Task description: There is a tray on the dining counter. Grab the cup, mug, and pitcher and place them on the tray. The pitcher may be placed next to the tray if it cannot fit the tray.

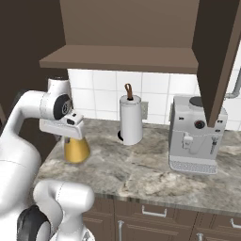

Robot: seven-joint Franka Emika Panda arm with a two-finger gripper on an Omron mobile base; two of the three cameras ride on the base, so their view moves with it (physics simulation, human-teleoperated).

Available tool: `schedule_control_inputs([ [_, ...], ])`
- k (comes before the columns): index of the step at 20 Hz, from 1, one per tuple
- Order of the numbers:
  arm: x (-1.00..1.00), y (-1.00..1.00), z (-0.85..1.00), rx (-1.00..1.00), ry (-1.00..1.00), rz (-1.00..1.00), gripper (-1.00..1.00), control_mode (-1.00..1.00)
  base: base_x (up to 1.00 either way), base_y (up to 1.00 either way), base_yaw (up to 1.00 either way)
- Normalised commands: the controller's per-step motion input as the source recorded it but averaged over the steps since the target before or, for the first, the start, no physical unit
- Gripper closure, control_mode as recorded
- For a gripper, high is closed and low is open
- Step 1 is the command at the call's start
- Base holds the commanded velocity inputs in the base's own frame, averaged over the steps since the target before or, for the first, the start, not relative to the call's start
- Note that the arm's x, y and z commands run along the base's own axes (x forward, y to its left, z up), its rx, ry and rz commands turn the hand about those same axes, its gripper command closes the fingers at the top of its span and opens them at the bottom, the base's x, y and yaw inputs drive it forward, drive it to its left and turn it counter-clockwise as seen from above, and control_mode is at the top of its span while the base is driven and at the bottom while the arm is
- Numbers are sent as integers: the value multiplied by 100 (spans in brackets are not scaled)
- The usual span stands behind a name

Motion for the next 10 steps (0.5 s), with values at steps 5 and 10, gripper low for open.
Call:
schedule_control_inputs([
  [5,-31,-29,42,0,0,5,100,-100,0,0,0],
  [10,-48,-27,25,0,0,6,100,-100,0,0,0],
])
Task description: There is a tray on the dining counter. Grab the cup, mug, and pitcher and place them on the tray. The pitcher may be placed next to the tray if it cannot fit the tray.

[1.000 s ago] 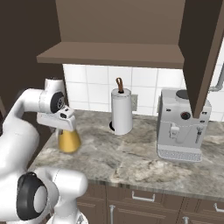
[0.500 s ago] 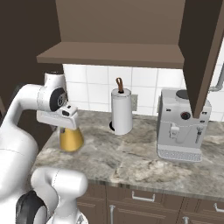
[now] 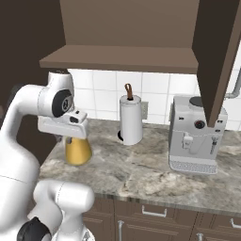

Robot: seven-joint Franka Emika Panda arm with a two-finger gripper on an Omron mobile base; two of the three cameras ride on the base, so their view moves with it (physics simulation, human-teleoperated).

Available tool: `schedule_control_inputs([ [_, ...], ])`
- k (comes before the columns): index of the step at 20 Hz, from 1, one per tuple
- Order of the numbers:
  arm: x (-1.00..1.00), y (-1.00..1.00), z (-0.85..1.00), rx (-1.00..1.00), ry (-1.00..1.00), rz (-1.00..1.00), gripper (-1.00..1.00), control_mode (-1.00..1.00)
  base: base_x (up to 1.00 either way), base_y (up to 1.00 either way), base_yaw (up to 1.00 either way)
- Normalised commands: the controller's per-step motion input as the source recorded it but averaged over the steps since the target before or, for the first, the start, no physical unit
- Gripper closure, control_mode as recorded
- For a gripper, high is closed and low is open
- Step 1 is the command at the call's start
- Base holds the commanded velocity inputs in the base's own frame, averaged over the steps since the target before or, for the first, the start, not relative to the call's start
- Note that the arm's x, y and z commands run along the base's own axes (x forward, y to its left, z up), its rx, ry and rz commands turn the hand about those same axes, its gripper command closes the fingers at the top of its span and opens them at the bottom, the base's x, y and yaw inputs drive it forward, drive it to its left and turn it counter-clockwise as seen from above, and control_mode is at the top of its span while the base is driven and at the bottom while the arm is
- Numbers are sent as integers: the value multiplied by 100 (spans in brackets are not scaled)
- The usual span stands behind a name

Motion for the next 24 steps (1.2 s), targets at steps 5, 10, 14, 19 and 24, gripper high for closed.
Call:
schedule_control_inputs([
  [5,-52,-16,12,0,1,6,100,-100,0,0,0],
  [10,-44,0,10,0,-1,2,100,-100,0,0,0],
  [14,-47,0,17,0,-6,0,100,-100,0,0,0],
  [19,-34,0,24,0,-4,0,100,-100,0,0,0],
  [24,-5,0,24,0,0,0,100,-100,0,0,0],
])
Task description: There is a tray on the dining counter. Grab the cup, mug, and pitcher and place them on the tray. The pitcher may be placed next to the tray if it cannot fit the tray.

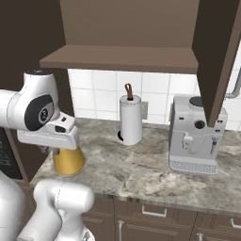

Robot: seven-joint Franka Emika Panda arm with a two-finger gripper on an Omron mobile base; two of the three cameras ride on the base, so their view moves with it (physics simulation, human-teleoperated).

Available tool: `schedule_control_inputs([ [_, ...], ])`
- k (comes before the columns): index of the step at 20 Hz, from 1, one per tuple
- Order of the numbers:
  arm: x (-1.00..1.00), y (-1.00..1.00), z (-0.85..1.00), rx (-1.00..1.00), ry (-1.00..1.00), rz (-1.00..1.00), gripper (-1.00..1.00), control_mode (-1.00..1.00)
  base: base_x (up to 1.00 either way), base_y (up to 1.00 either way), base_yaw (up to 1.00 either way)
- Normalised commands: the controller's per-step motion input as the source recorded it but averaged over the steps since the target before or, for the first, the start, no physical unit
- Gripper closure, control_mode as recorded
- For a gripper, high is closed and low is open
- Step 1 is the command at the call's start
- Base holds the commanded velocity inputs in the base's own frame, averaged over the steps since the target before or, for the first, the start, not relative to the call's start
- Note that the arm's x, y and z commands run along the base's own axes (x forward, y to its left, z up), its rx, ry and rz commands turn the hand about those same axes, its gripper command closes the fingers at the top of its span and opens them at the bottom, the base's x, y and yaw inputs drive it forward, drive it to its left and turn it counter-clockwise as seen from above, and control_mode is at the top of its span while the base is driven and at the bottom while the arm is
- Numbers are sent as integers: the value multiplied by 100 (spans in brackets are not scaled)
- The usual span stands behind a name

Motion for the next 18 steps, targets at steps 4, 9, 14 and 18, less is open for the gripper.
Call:
schedule_control_inputs([
  [4,-7,0,4,0,0,1,100,100,-24,-3,3],
  [9,0,0,0,0,0,0,100,100,-89,-19,12],
  [14,0,0,0,0,0,0,100,100,-100,-14,27],
  [18,0,0,0,0,0,0,100,100,-100,-2,53],
])
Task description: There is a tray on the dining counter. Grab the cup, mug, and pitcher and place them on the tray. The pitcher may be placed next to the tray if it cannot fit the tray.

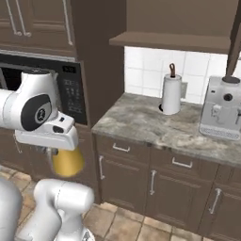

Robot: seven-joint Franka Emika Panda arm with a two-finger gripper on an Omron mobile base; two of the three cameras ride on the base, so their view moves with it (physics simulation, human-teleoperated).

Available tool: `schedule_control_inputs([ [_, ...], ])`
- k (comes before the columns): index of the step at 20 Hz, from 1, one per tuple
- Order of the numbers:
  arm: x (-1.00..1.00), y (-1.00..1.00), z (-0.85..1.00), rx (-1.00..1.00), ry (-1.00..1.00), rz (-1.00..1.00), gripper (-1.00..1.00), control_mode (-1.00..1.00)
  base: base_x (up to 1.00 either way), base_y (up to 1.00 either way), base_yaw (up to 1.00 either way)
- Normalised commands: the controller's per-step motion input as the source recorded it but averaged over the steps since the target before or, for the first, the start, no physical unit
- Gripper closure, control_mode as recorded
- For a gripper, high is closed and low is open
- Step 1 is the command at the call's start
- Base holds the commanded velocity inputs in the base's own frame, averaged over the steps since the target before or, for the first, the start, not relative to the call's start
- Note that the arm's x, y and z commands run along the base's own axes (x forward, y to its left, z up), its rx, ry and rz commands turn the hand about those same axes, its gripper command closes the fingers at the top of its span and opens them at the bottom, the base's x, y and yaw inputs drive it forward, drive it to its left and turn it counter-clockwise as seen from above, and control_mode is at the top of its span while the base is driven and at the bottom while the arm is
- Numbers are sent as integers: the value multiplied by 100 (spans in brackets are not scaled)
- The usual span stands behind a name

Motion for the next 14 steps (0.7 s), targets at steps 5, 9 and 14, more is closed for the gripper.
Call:
schedule_control_inputs([
  [5,0,0,0,0,0,0,100,100,-65,0,85],
  [9,0,0,0,0,0,0,100,100,-50,2,98],
  [14,0,0,0,0,0,0,100,100,-44,0,100],
])
